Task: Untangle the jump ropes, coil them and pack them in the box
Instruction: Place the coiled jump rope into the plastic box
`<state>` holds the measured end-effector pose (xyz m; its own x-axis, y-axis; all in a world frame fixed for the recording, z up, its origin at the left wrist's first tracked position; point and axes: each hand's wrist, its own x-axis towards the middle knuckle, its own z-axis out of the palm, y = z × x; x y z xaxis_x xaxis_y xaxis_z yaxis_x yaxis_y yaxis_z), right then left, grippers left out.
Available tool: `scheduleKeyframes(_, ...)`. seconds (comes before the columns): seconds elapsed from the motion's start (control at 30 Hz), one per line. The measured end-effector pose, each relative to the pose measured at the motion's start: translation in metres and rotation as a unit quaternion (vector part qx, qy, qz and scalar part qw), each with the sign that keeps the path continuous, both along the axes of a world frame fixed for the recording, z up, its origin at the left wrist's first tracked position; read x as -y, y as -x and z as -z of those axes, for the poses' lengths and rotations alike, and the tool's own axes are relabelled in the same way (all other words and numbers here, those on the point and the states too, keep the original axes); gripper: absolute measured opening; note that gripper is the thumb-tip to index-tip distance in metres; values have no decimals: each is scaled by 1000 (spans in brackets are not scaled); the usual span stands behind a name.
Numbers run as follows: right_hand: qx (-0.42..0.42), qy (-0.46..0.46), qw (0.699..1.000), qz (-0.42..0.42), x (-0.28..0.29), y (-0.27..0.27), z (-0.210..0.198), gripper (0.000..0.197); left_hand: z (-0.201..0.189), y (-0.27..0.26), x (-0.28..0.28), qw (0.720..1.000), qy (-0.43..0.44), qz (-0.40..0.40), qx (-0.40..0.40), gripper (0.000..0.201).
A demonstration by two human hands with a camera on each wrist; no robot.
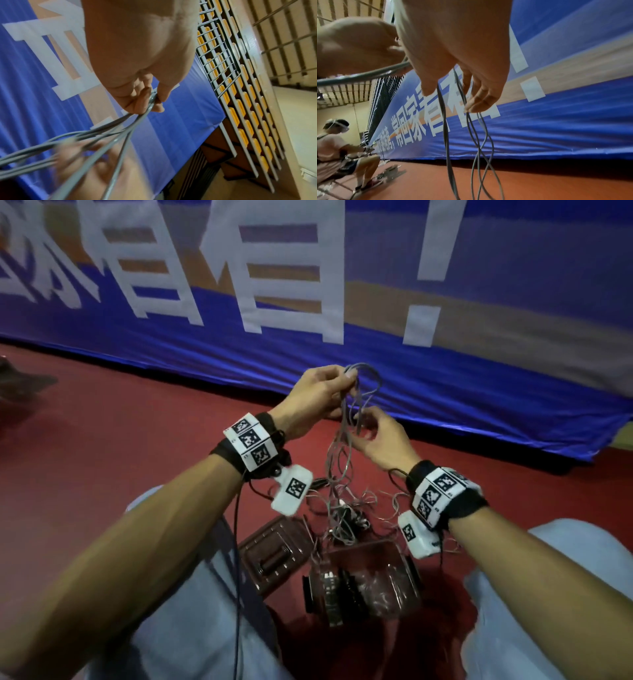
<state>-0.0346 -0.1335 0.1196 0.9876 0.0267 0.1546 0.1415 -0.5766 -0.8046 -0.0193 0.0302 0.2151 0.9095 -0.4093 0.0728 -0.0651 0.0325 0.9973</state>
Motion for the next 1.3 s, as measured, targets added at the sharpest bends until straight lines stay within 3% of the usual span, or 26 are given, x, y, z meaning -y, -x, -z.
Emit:
scheduleKeyframes(0.1,-20,-33,999,-26,7,-4,2,28,-10,-3,18,998,53,1,14,19)
scheduleKeyframes(0.23,-5,-80,997,-21,11,-10,-12,30,-14,-7,40,995,89,38,15,22)
scheduleKeyframes(0.3,-54,-138,988,-42,17,-13,-11,3,-12,-10,49,995,88,45,11,25)
scheduleKeyframes(0.4,-79,-198,976,-38,21,-9,-25,28,-10,-17,62,995,87,37,18,26)
scheduleKeyframes(0.6,-20,-306,952,20,27,-12,-44,27,-8,-27,63,996,90,6,25,28)
scheduleKeyframes(0.7,-2,-401,916,-1,34,-11,-56,37,1,-36,59,997,45,-68,17,34)
scheduleKeyframes(0.8,16,-446,894,-31,40,-5,-70,41,24,-41,59,988,-68,-140,13,24)
scheduleKeyframes(0.9,26,-441,896,-50,47,2,-79,46,41,-32,60,973,-225,-32,34,8)
scheduleKeyframes(1.03,53,-459,886,-38,56,4,-86,52,62,-22,55,959,-253,129,11,28)
scheduleKeyframes(1.1,65,-467,881,-29,62,4,-87,52,76,-16,54,943,-282,179,0,20)
scheduleKeyframes(1.17,72,-466,881,-18,67,3,-86,52,84,-11,53,929,-319,186,11,12)
scheduleKeyframes(1.3,78,-477,874,47,73,-3,-84,52,86,-10,47,939,-314,126,65,30)
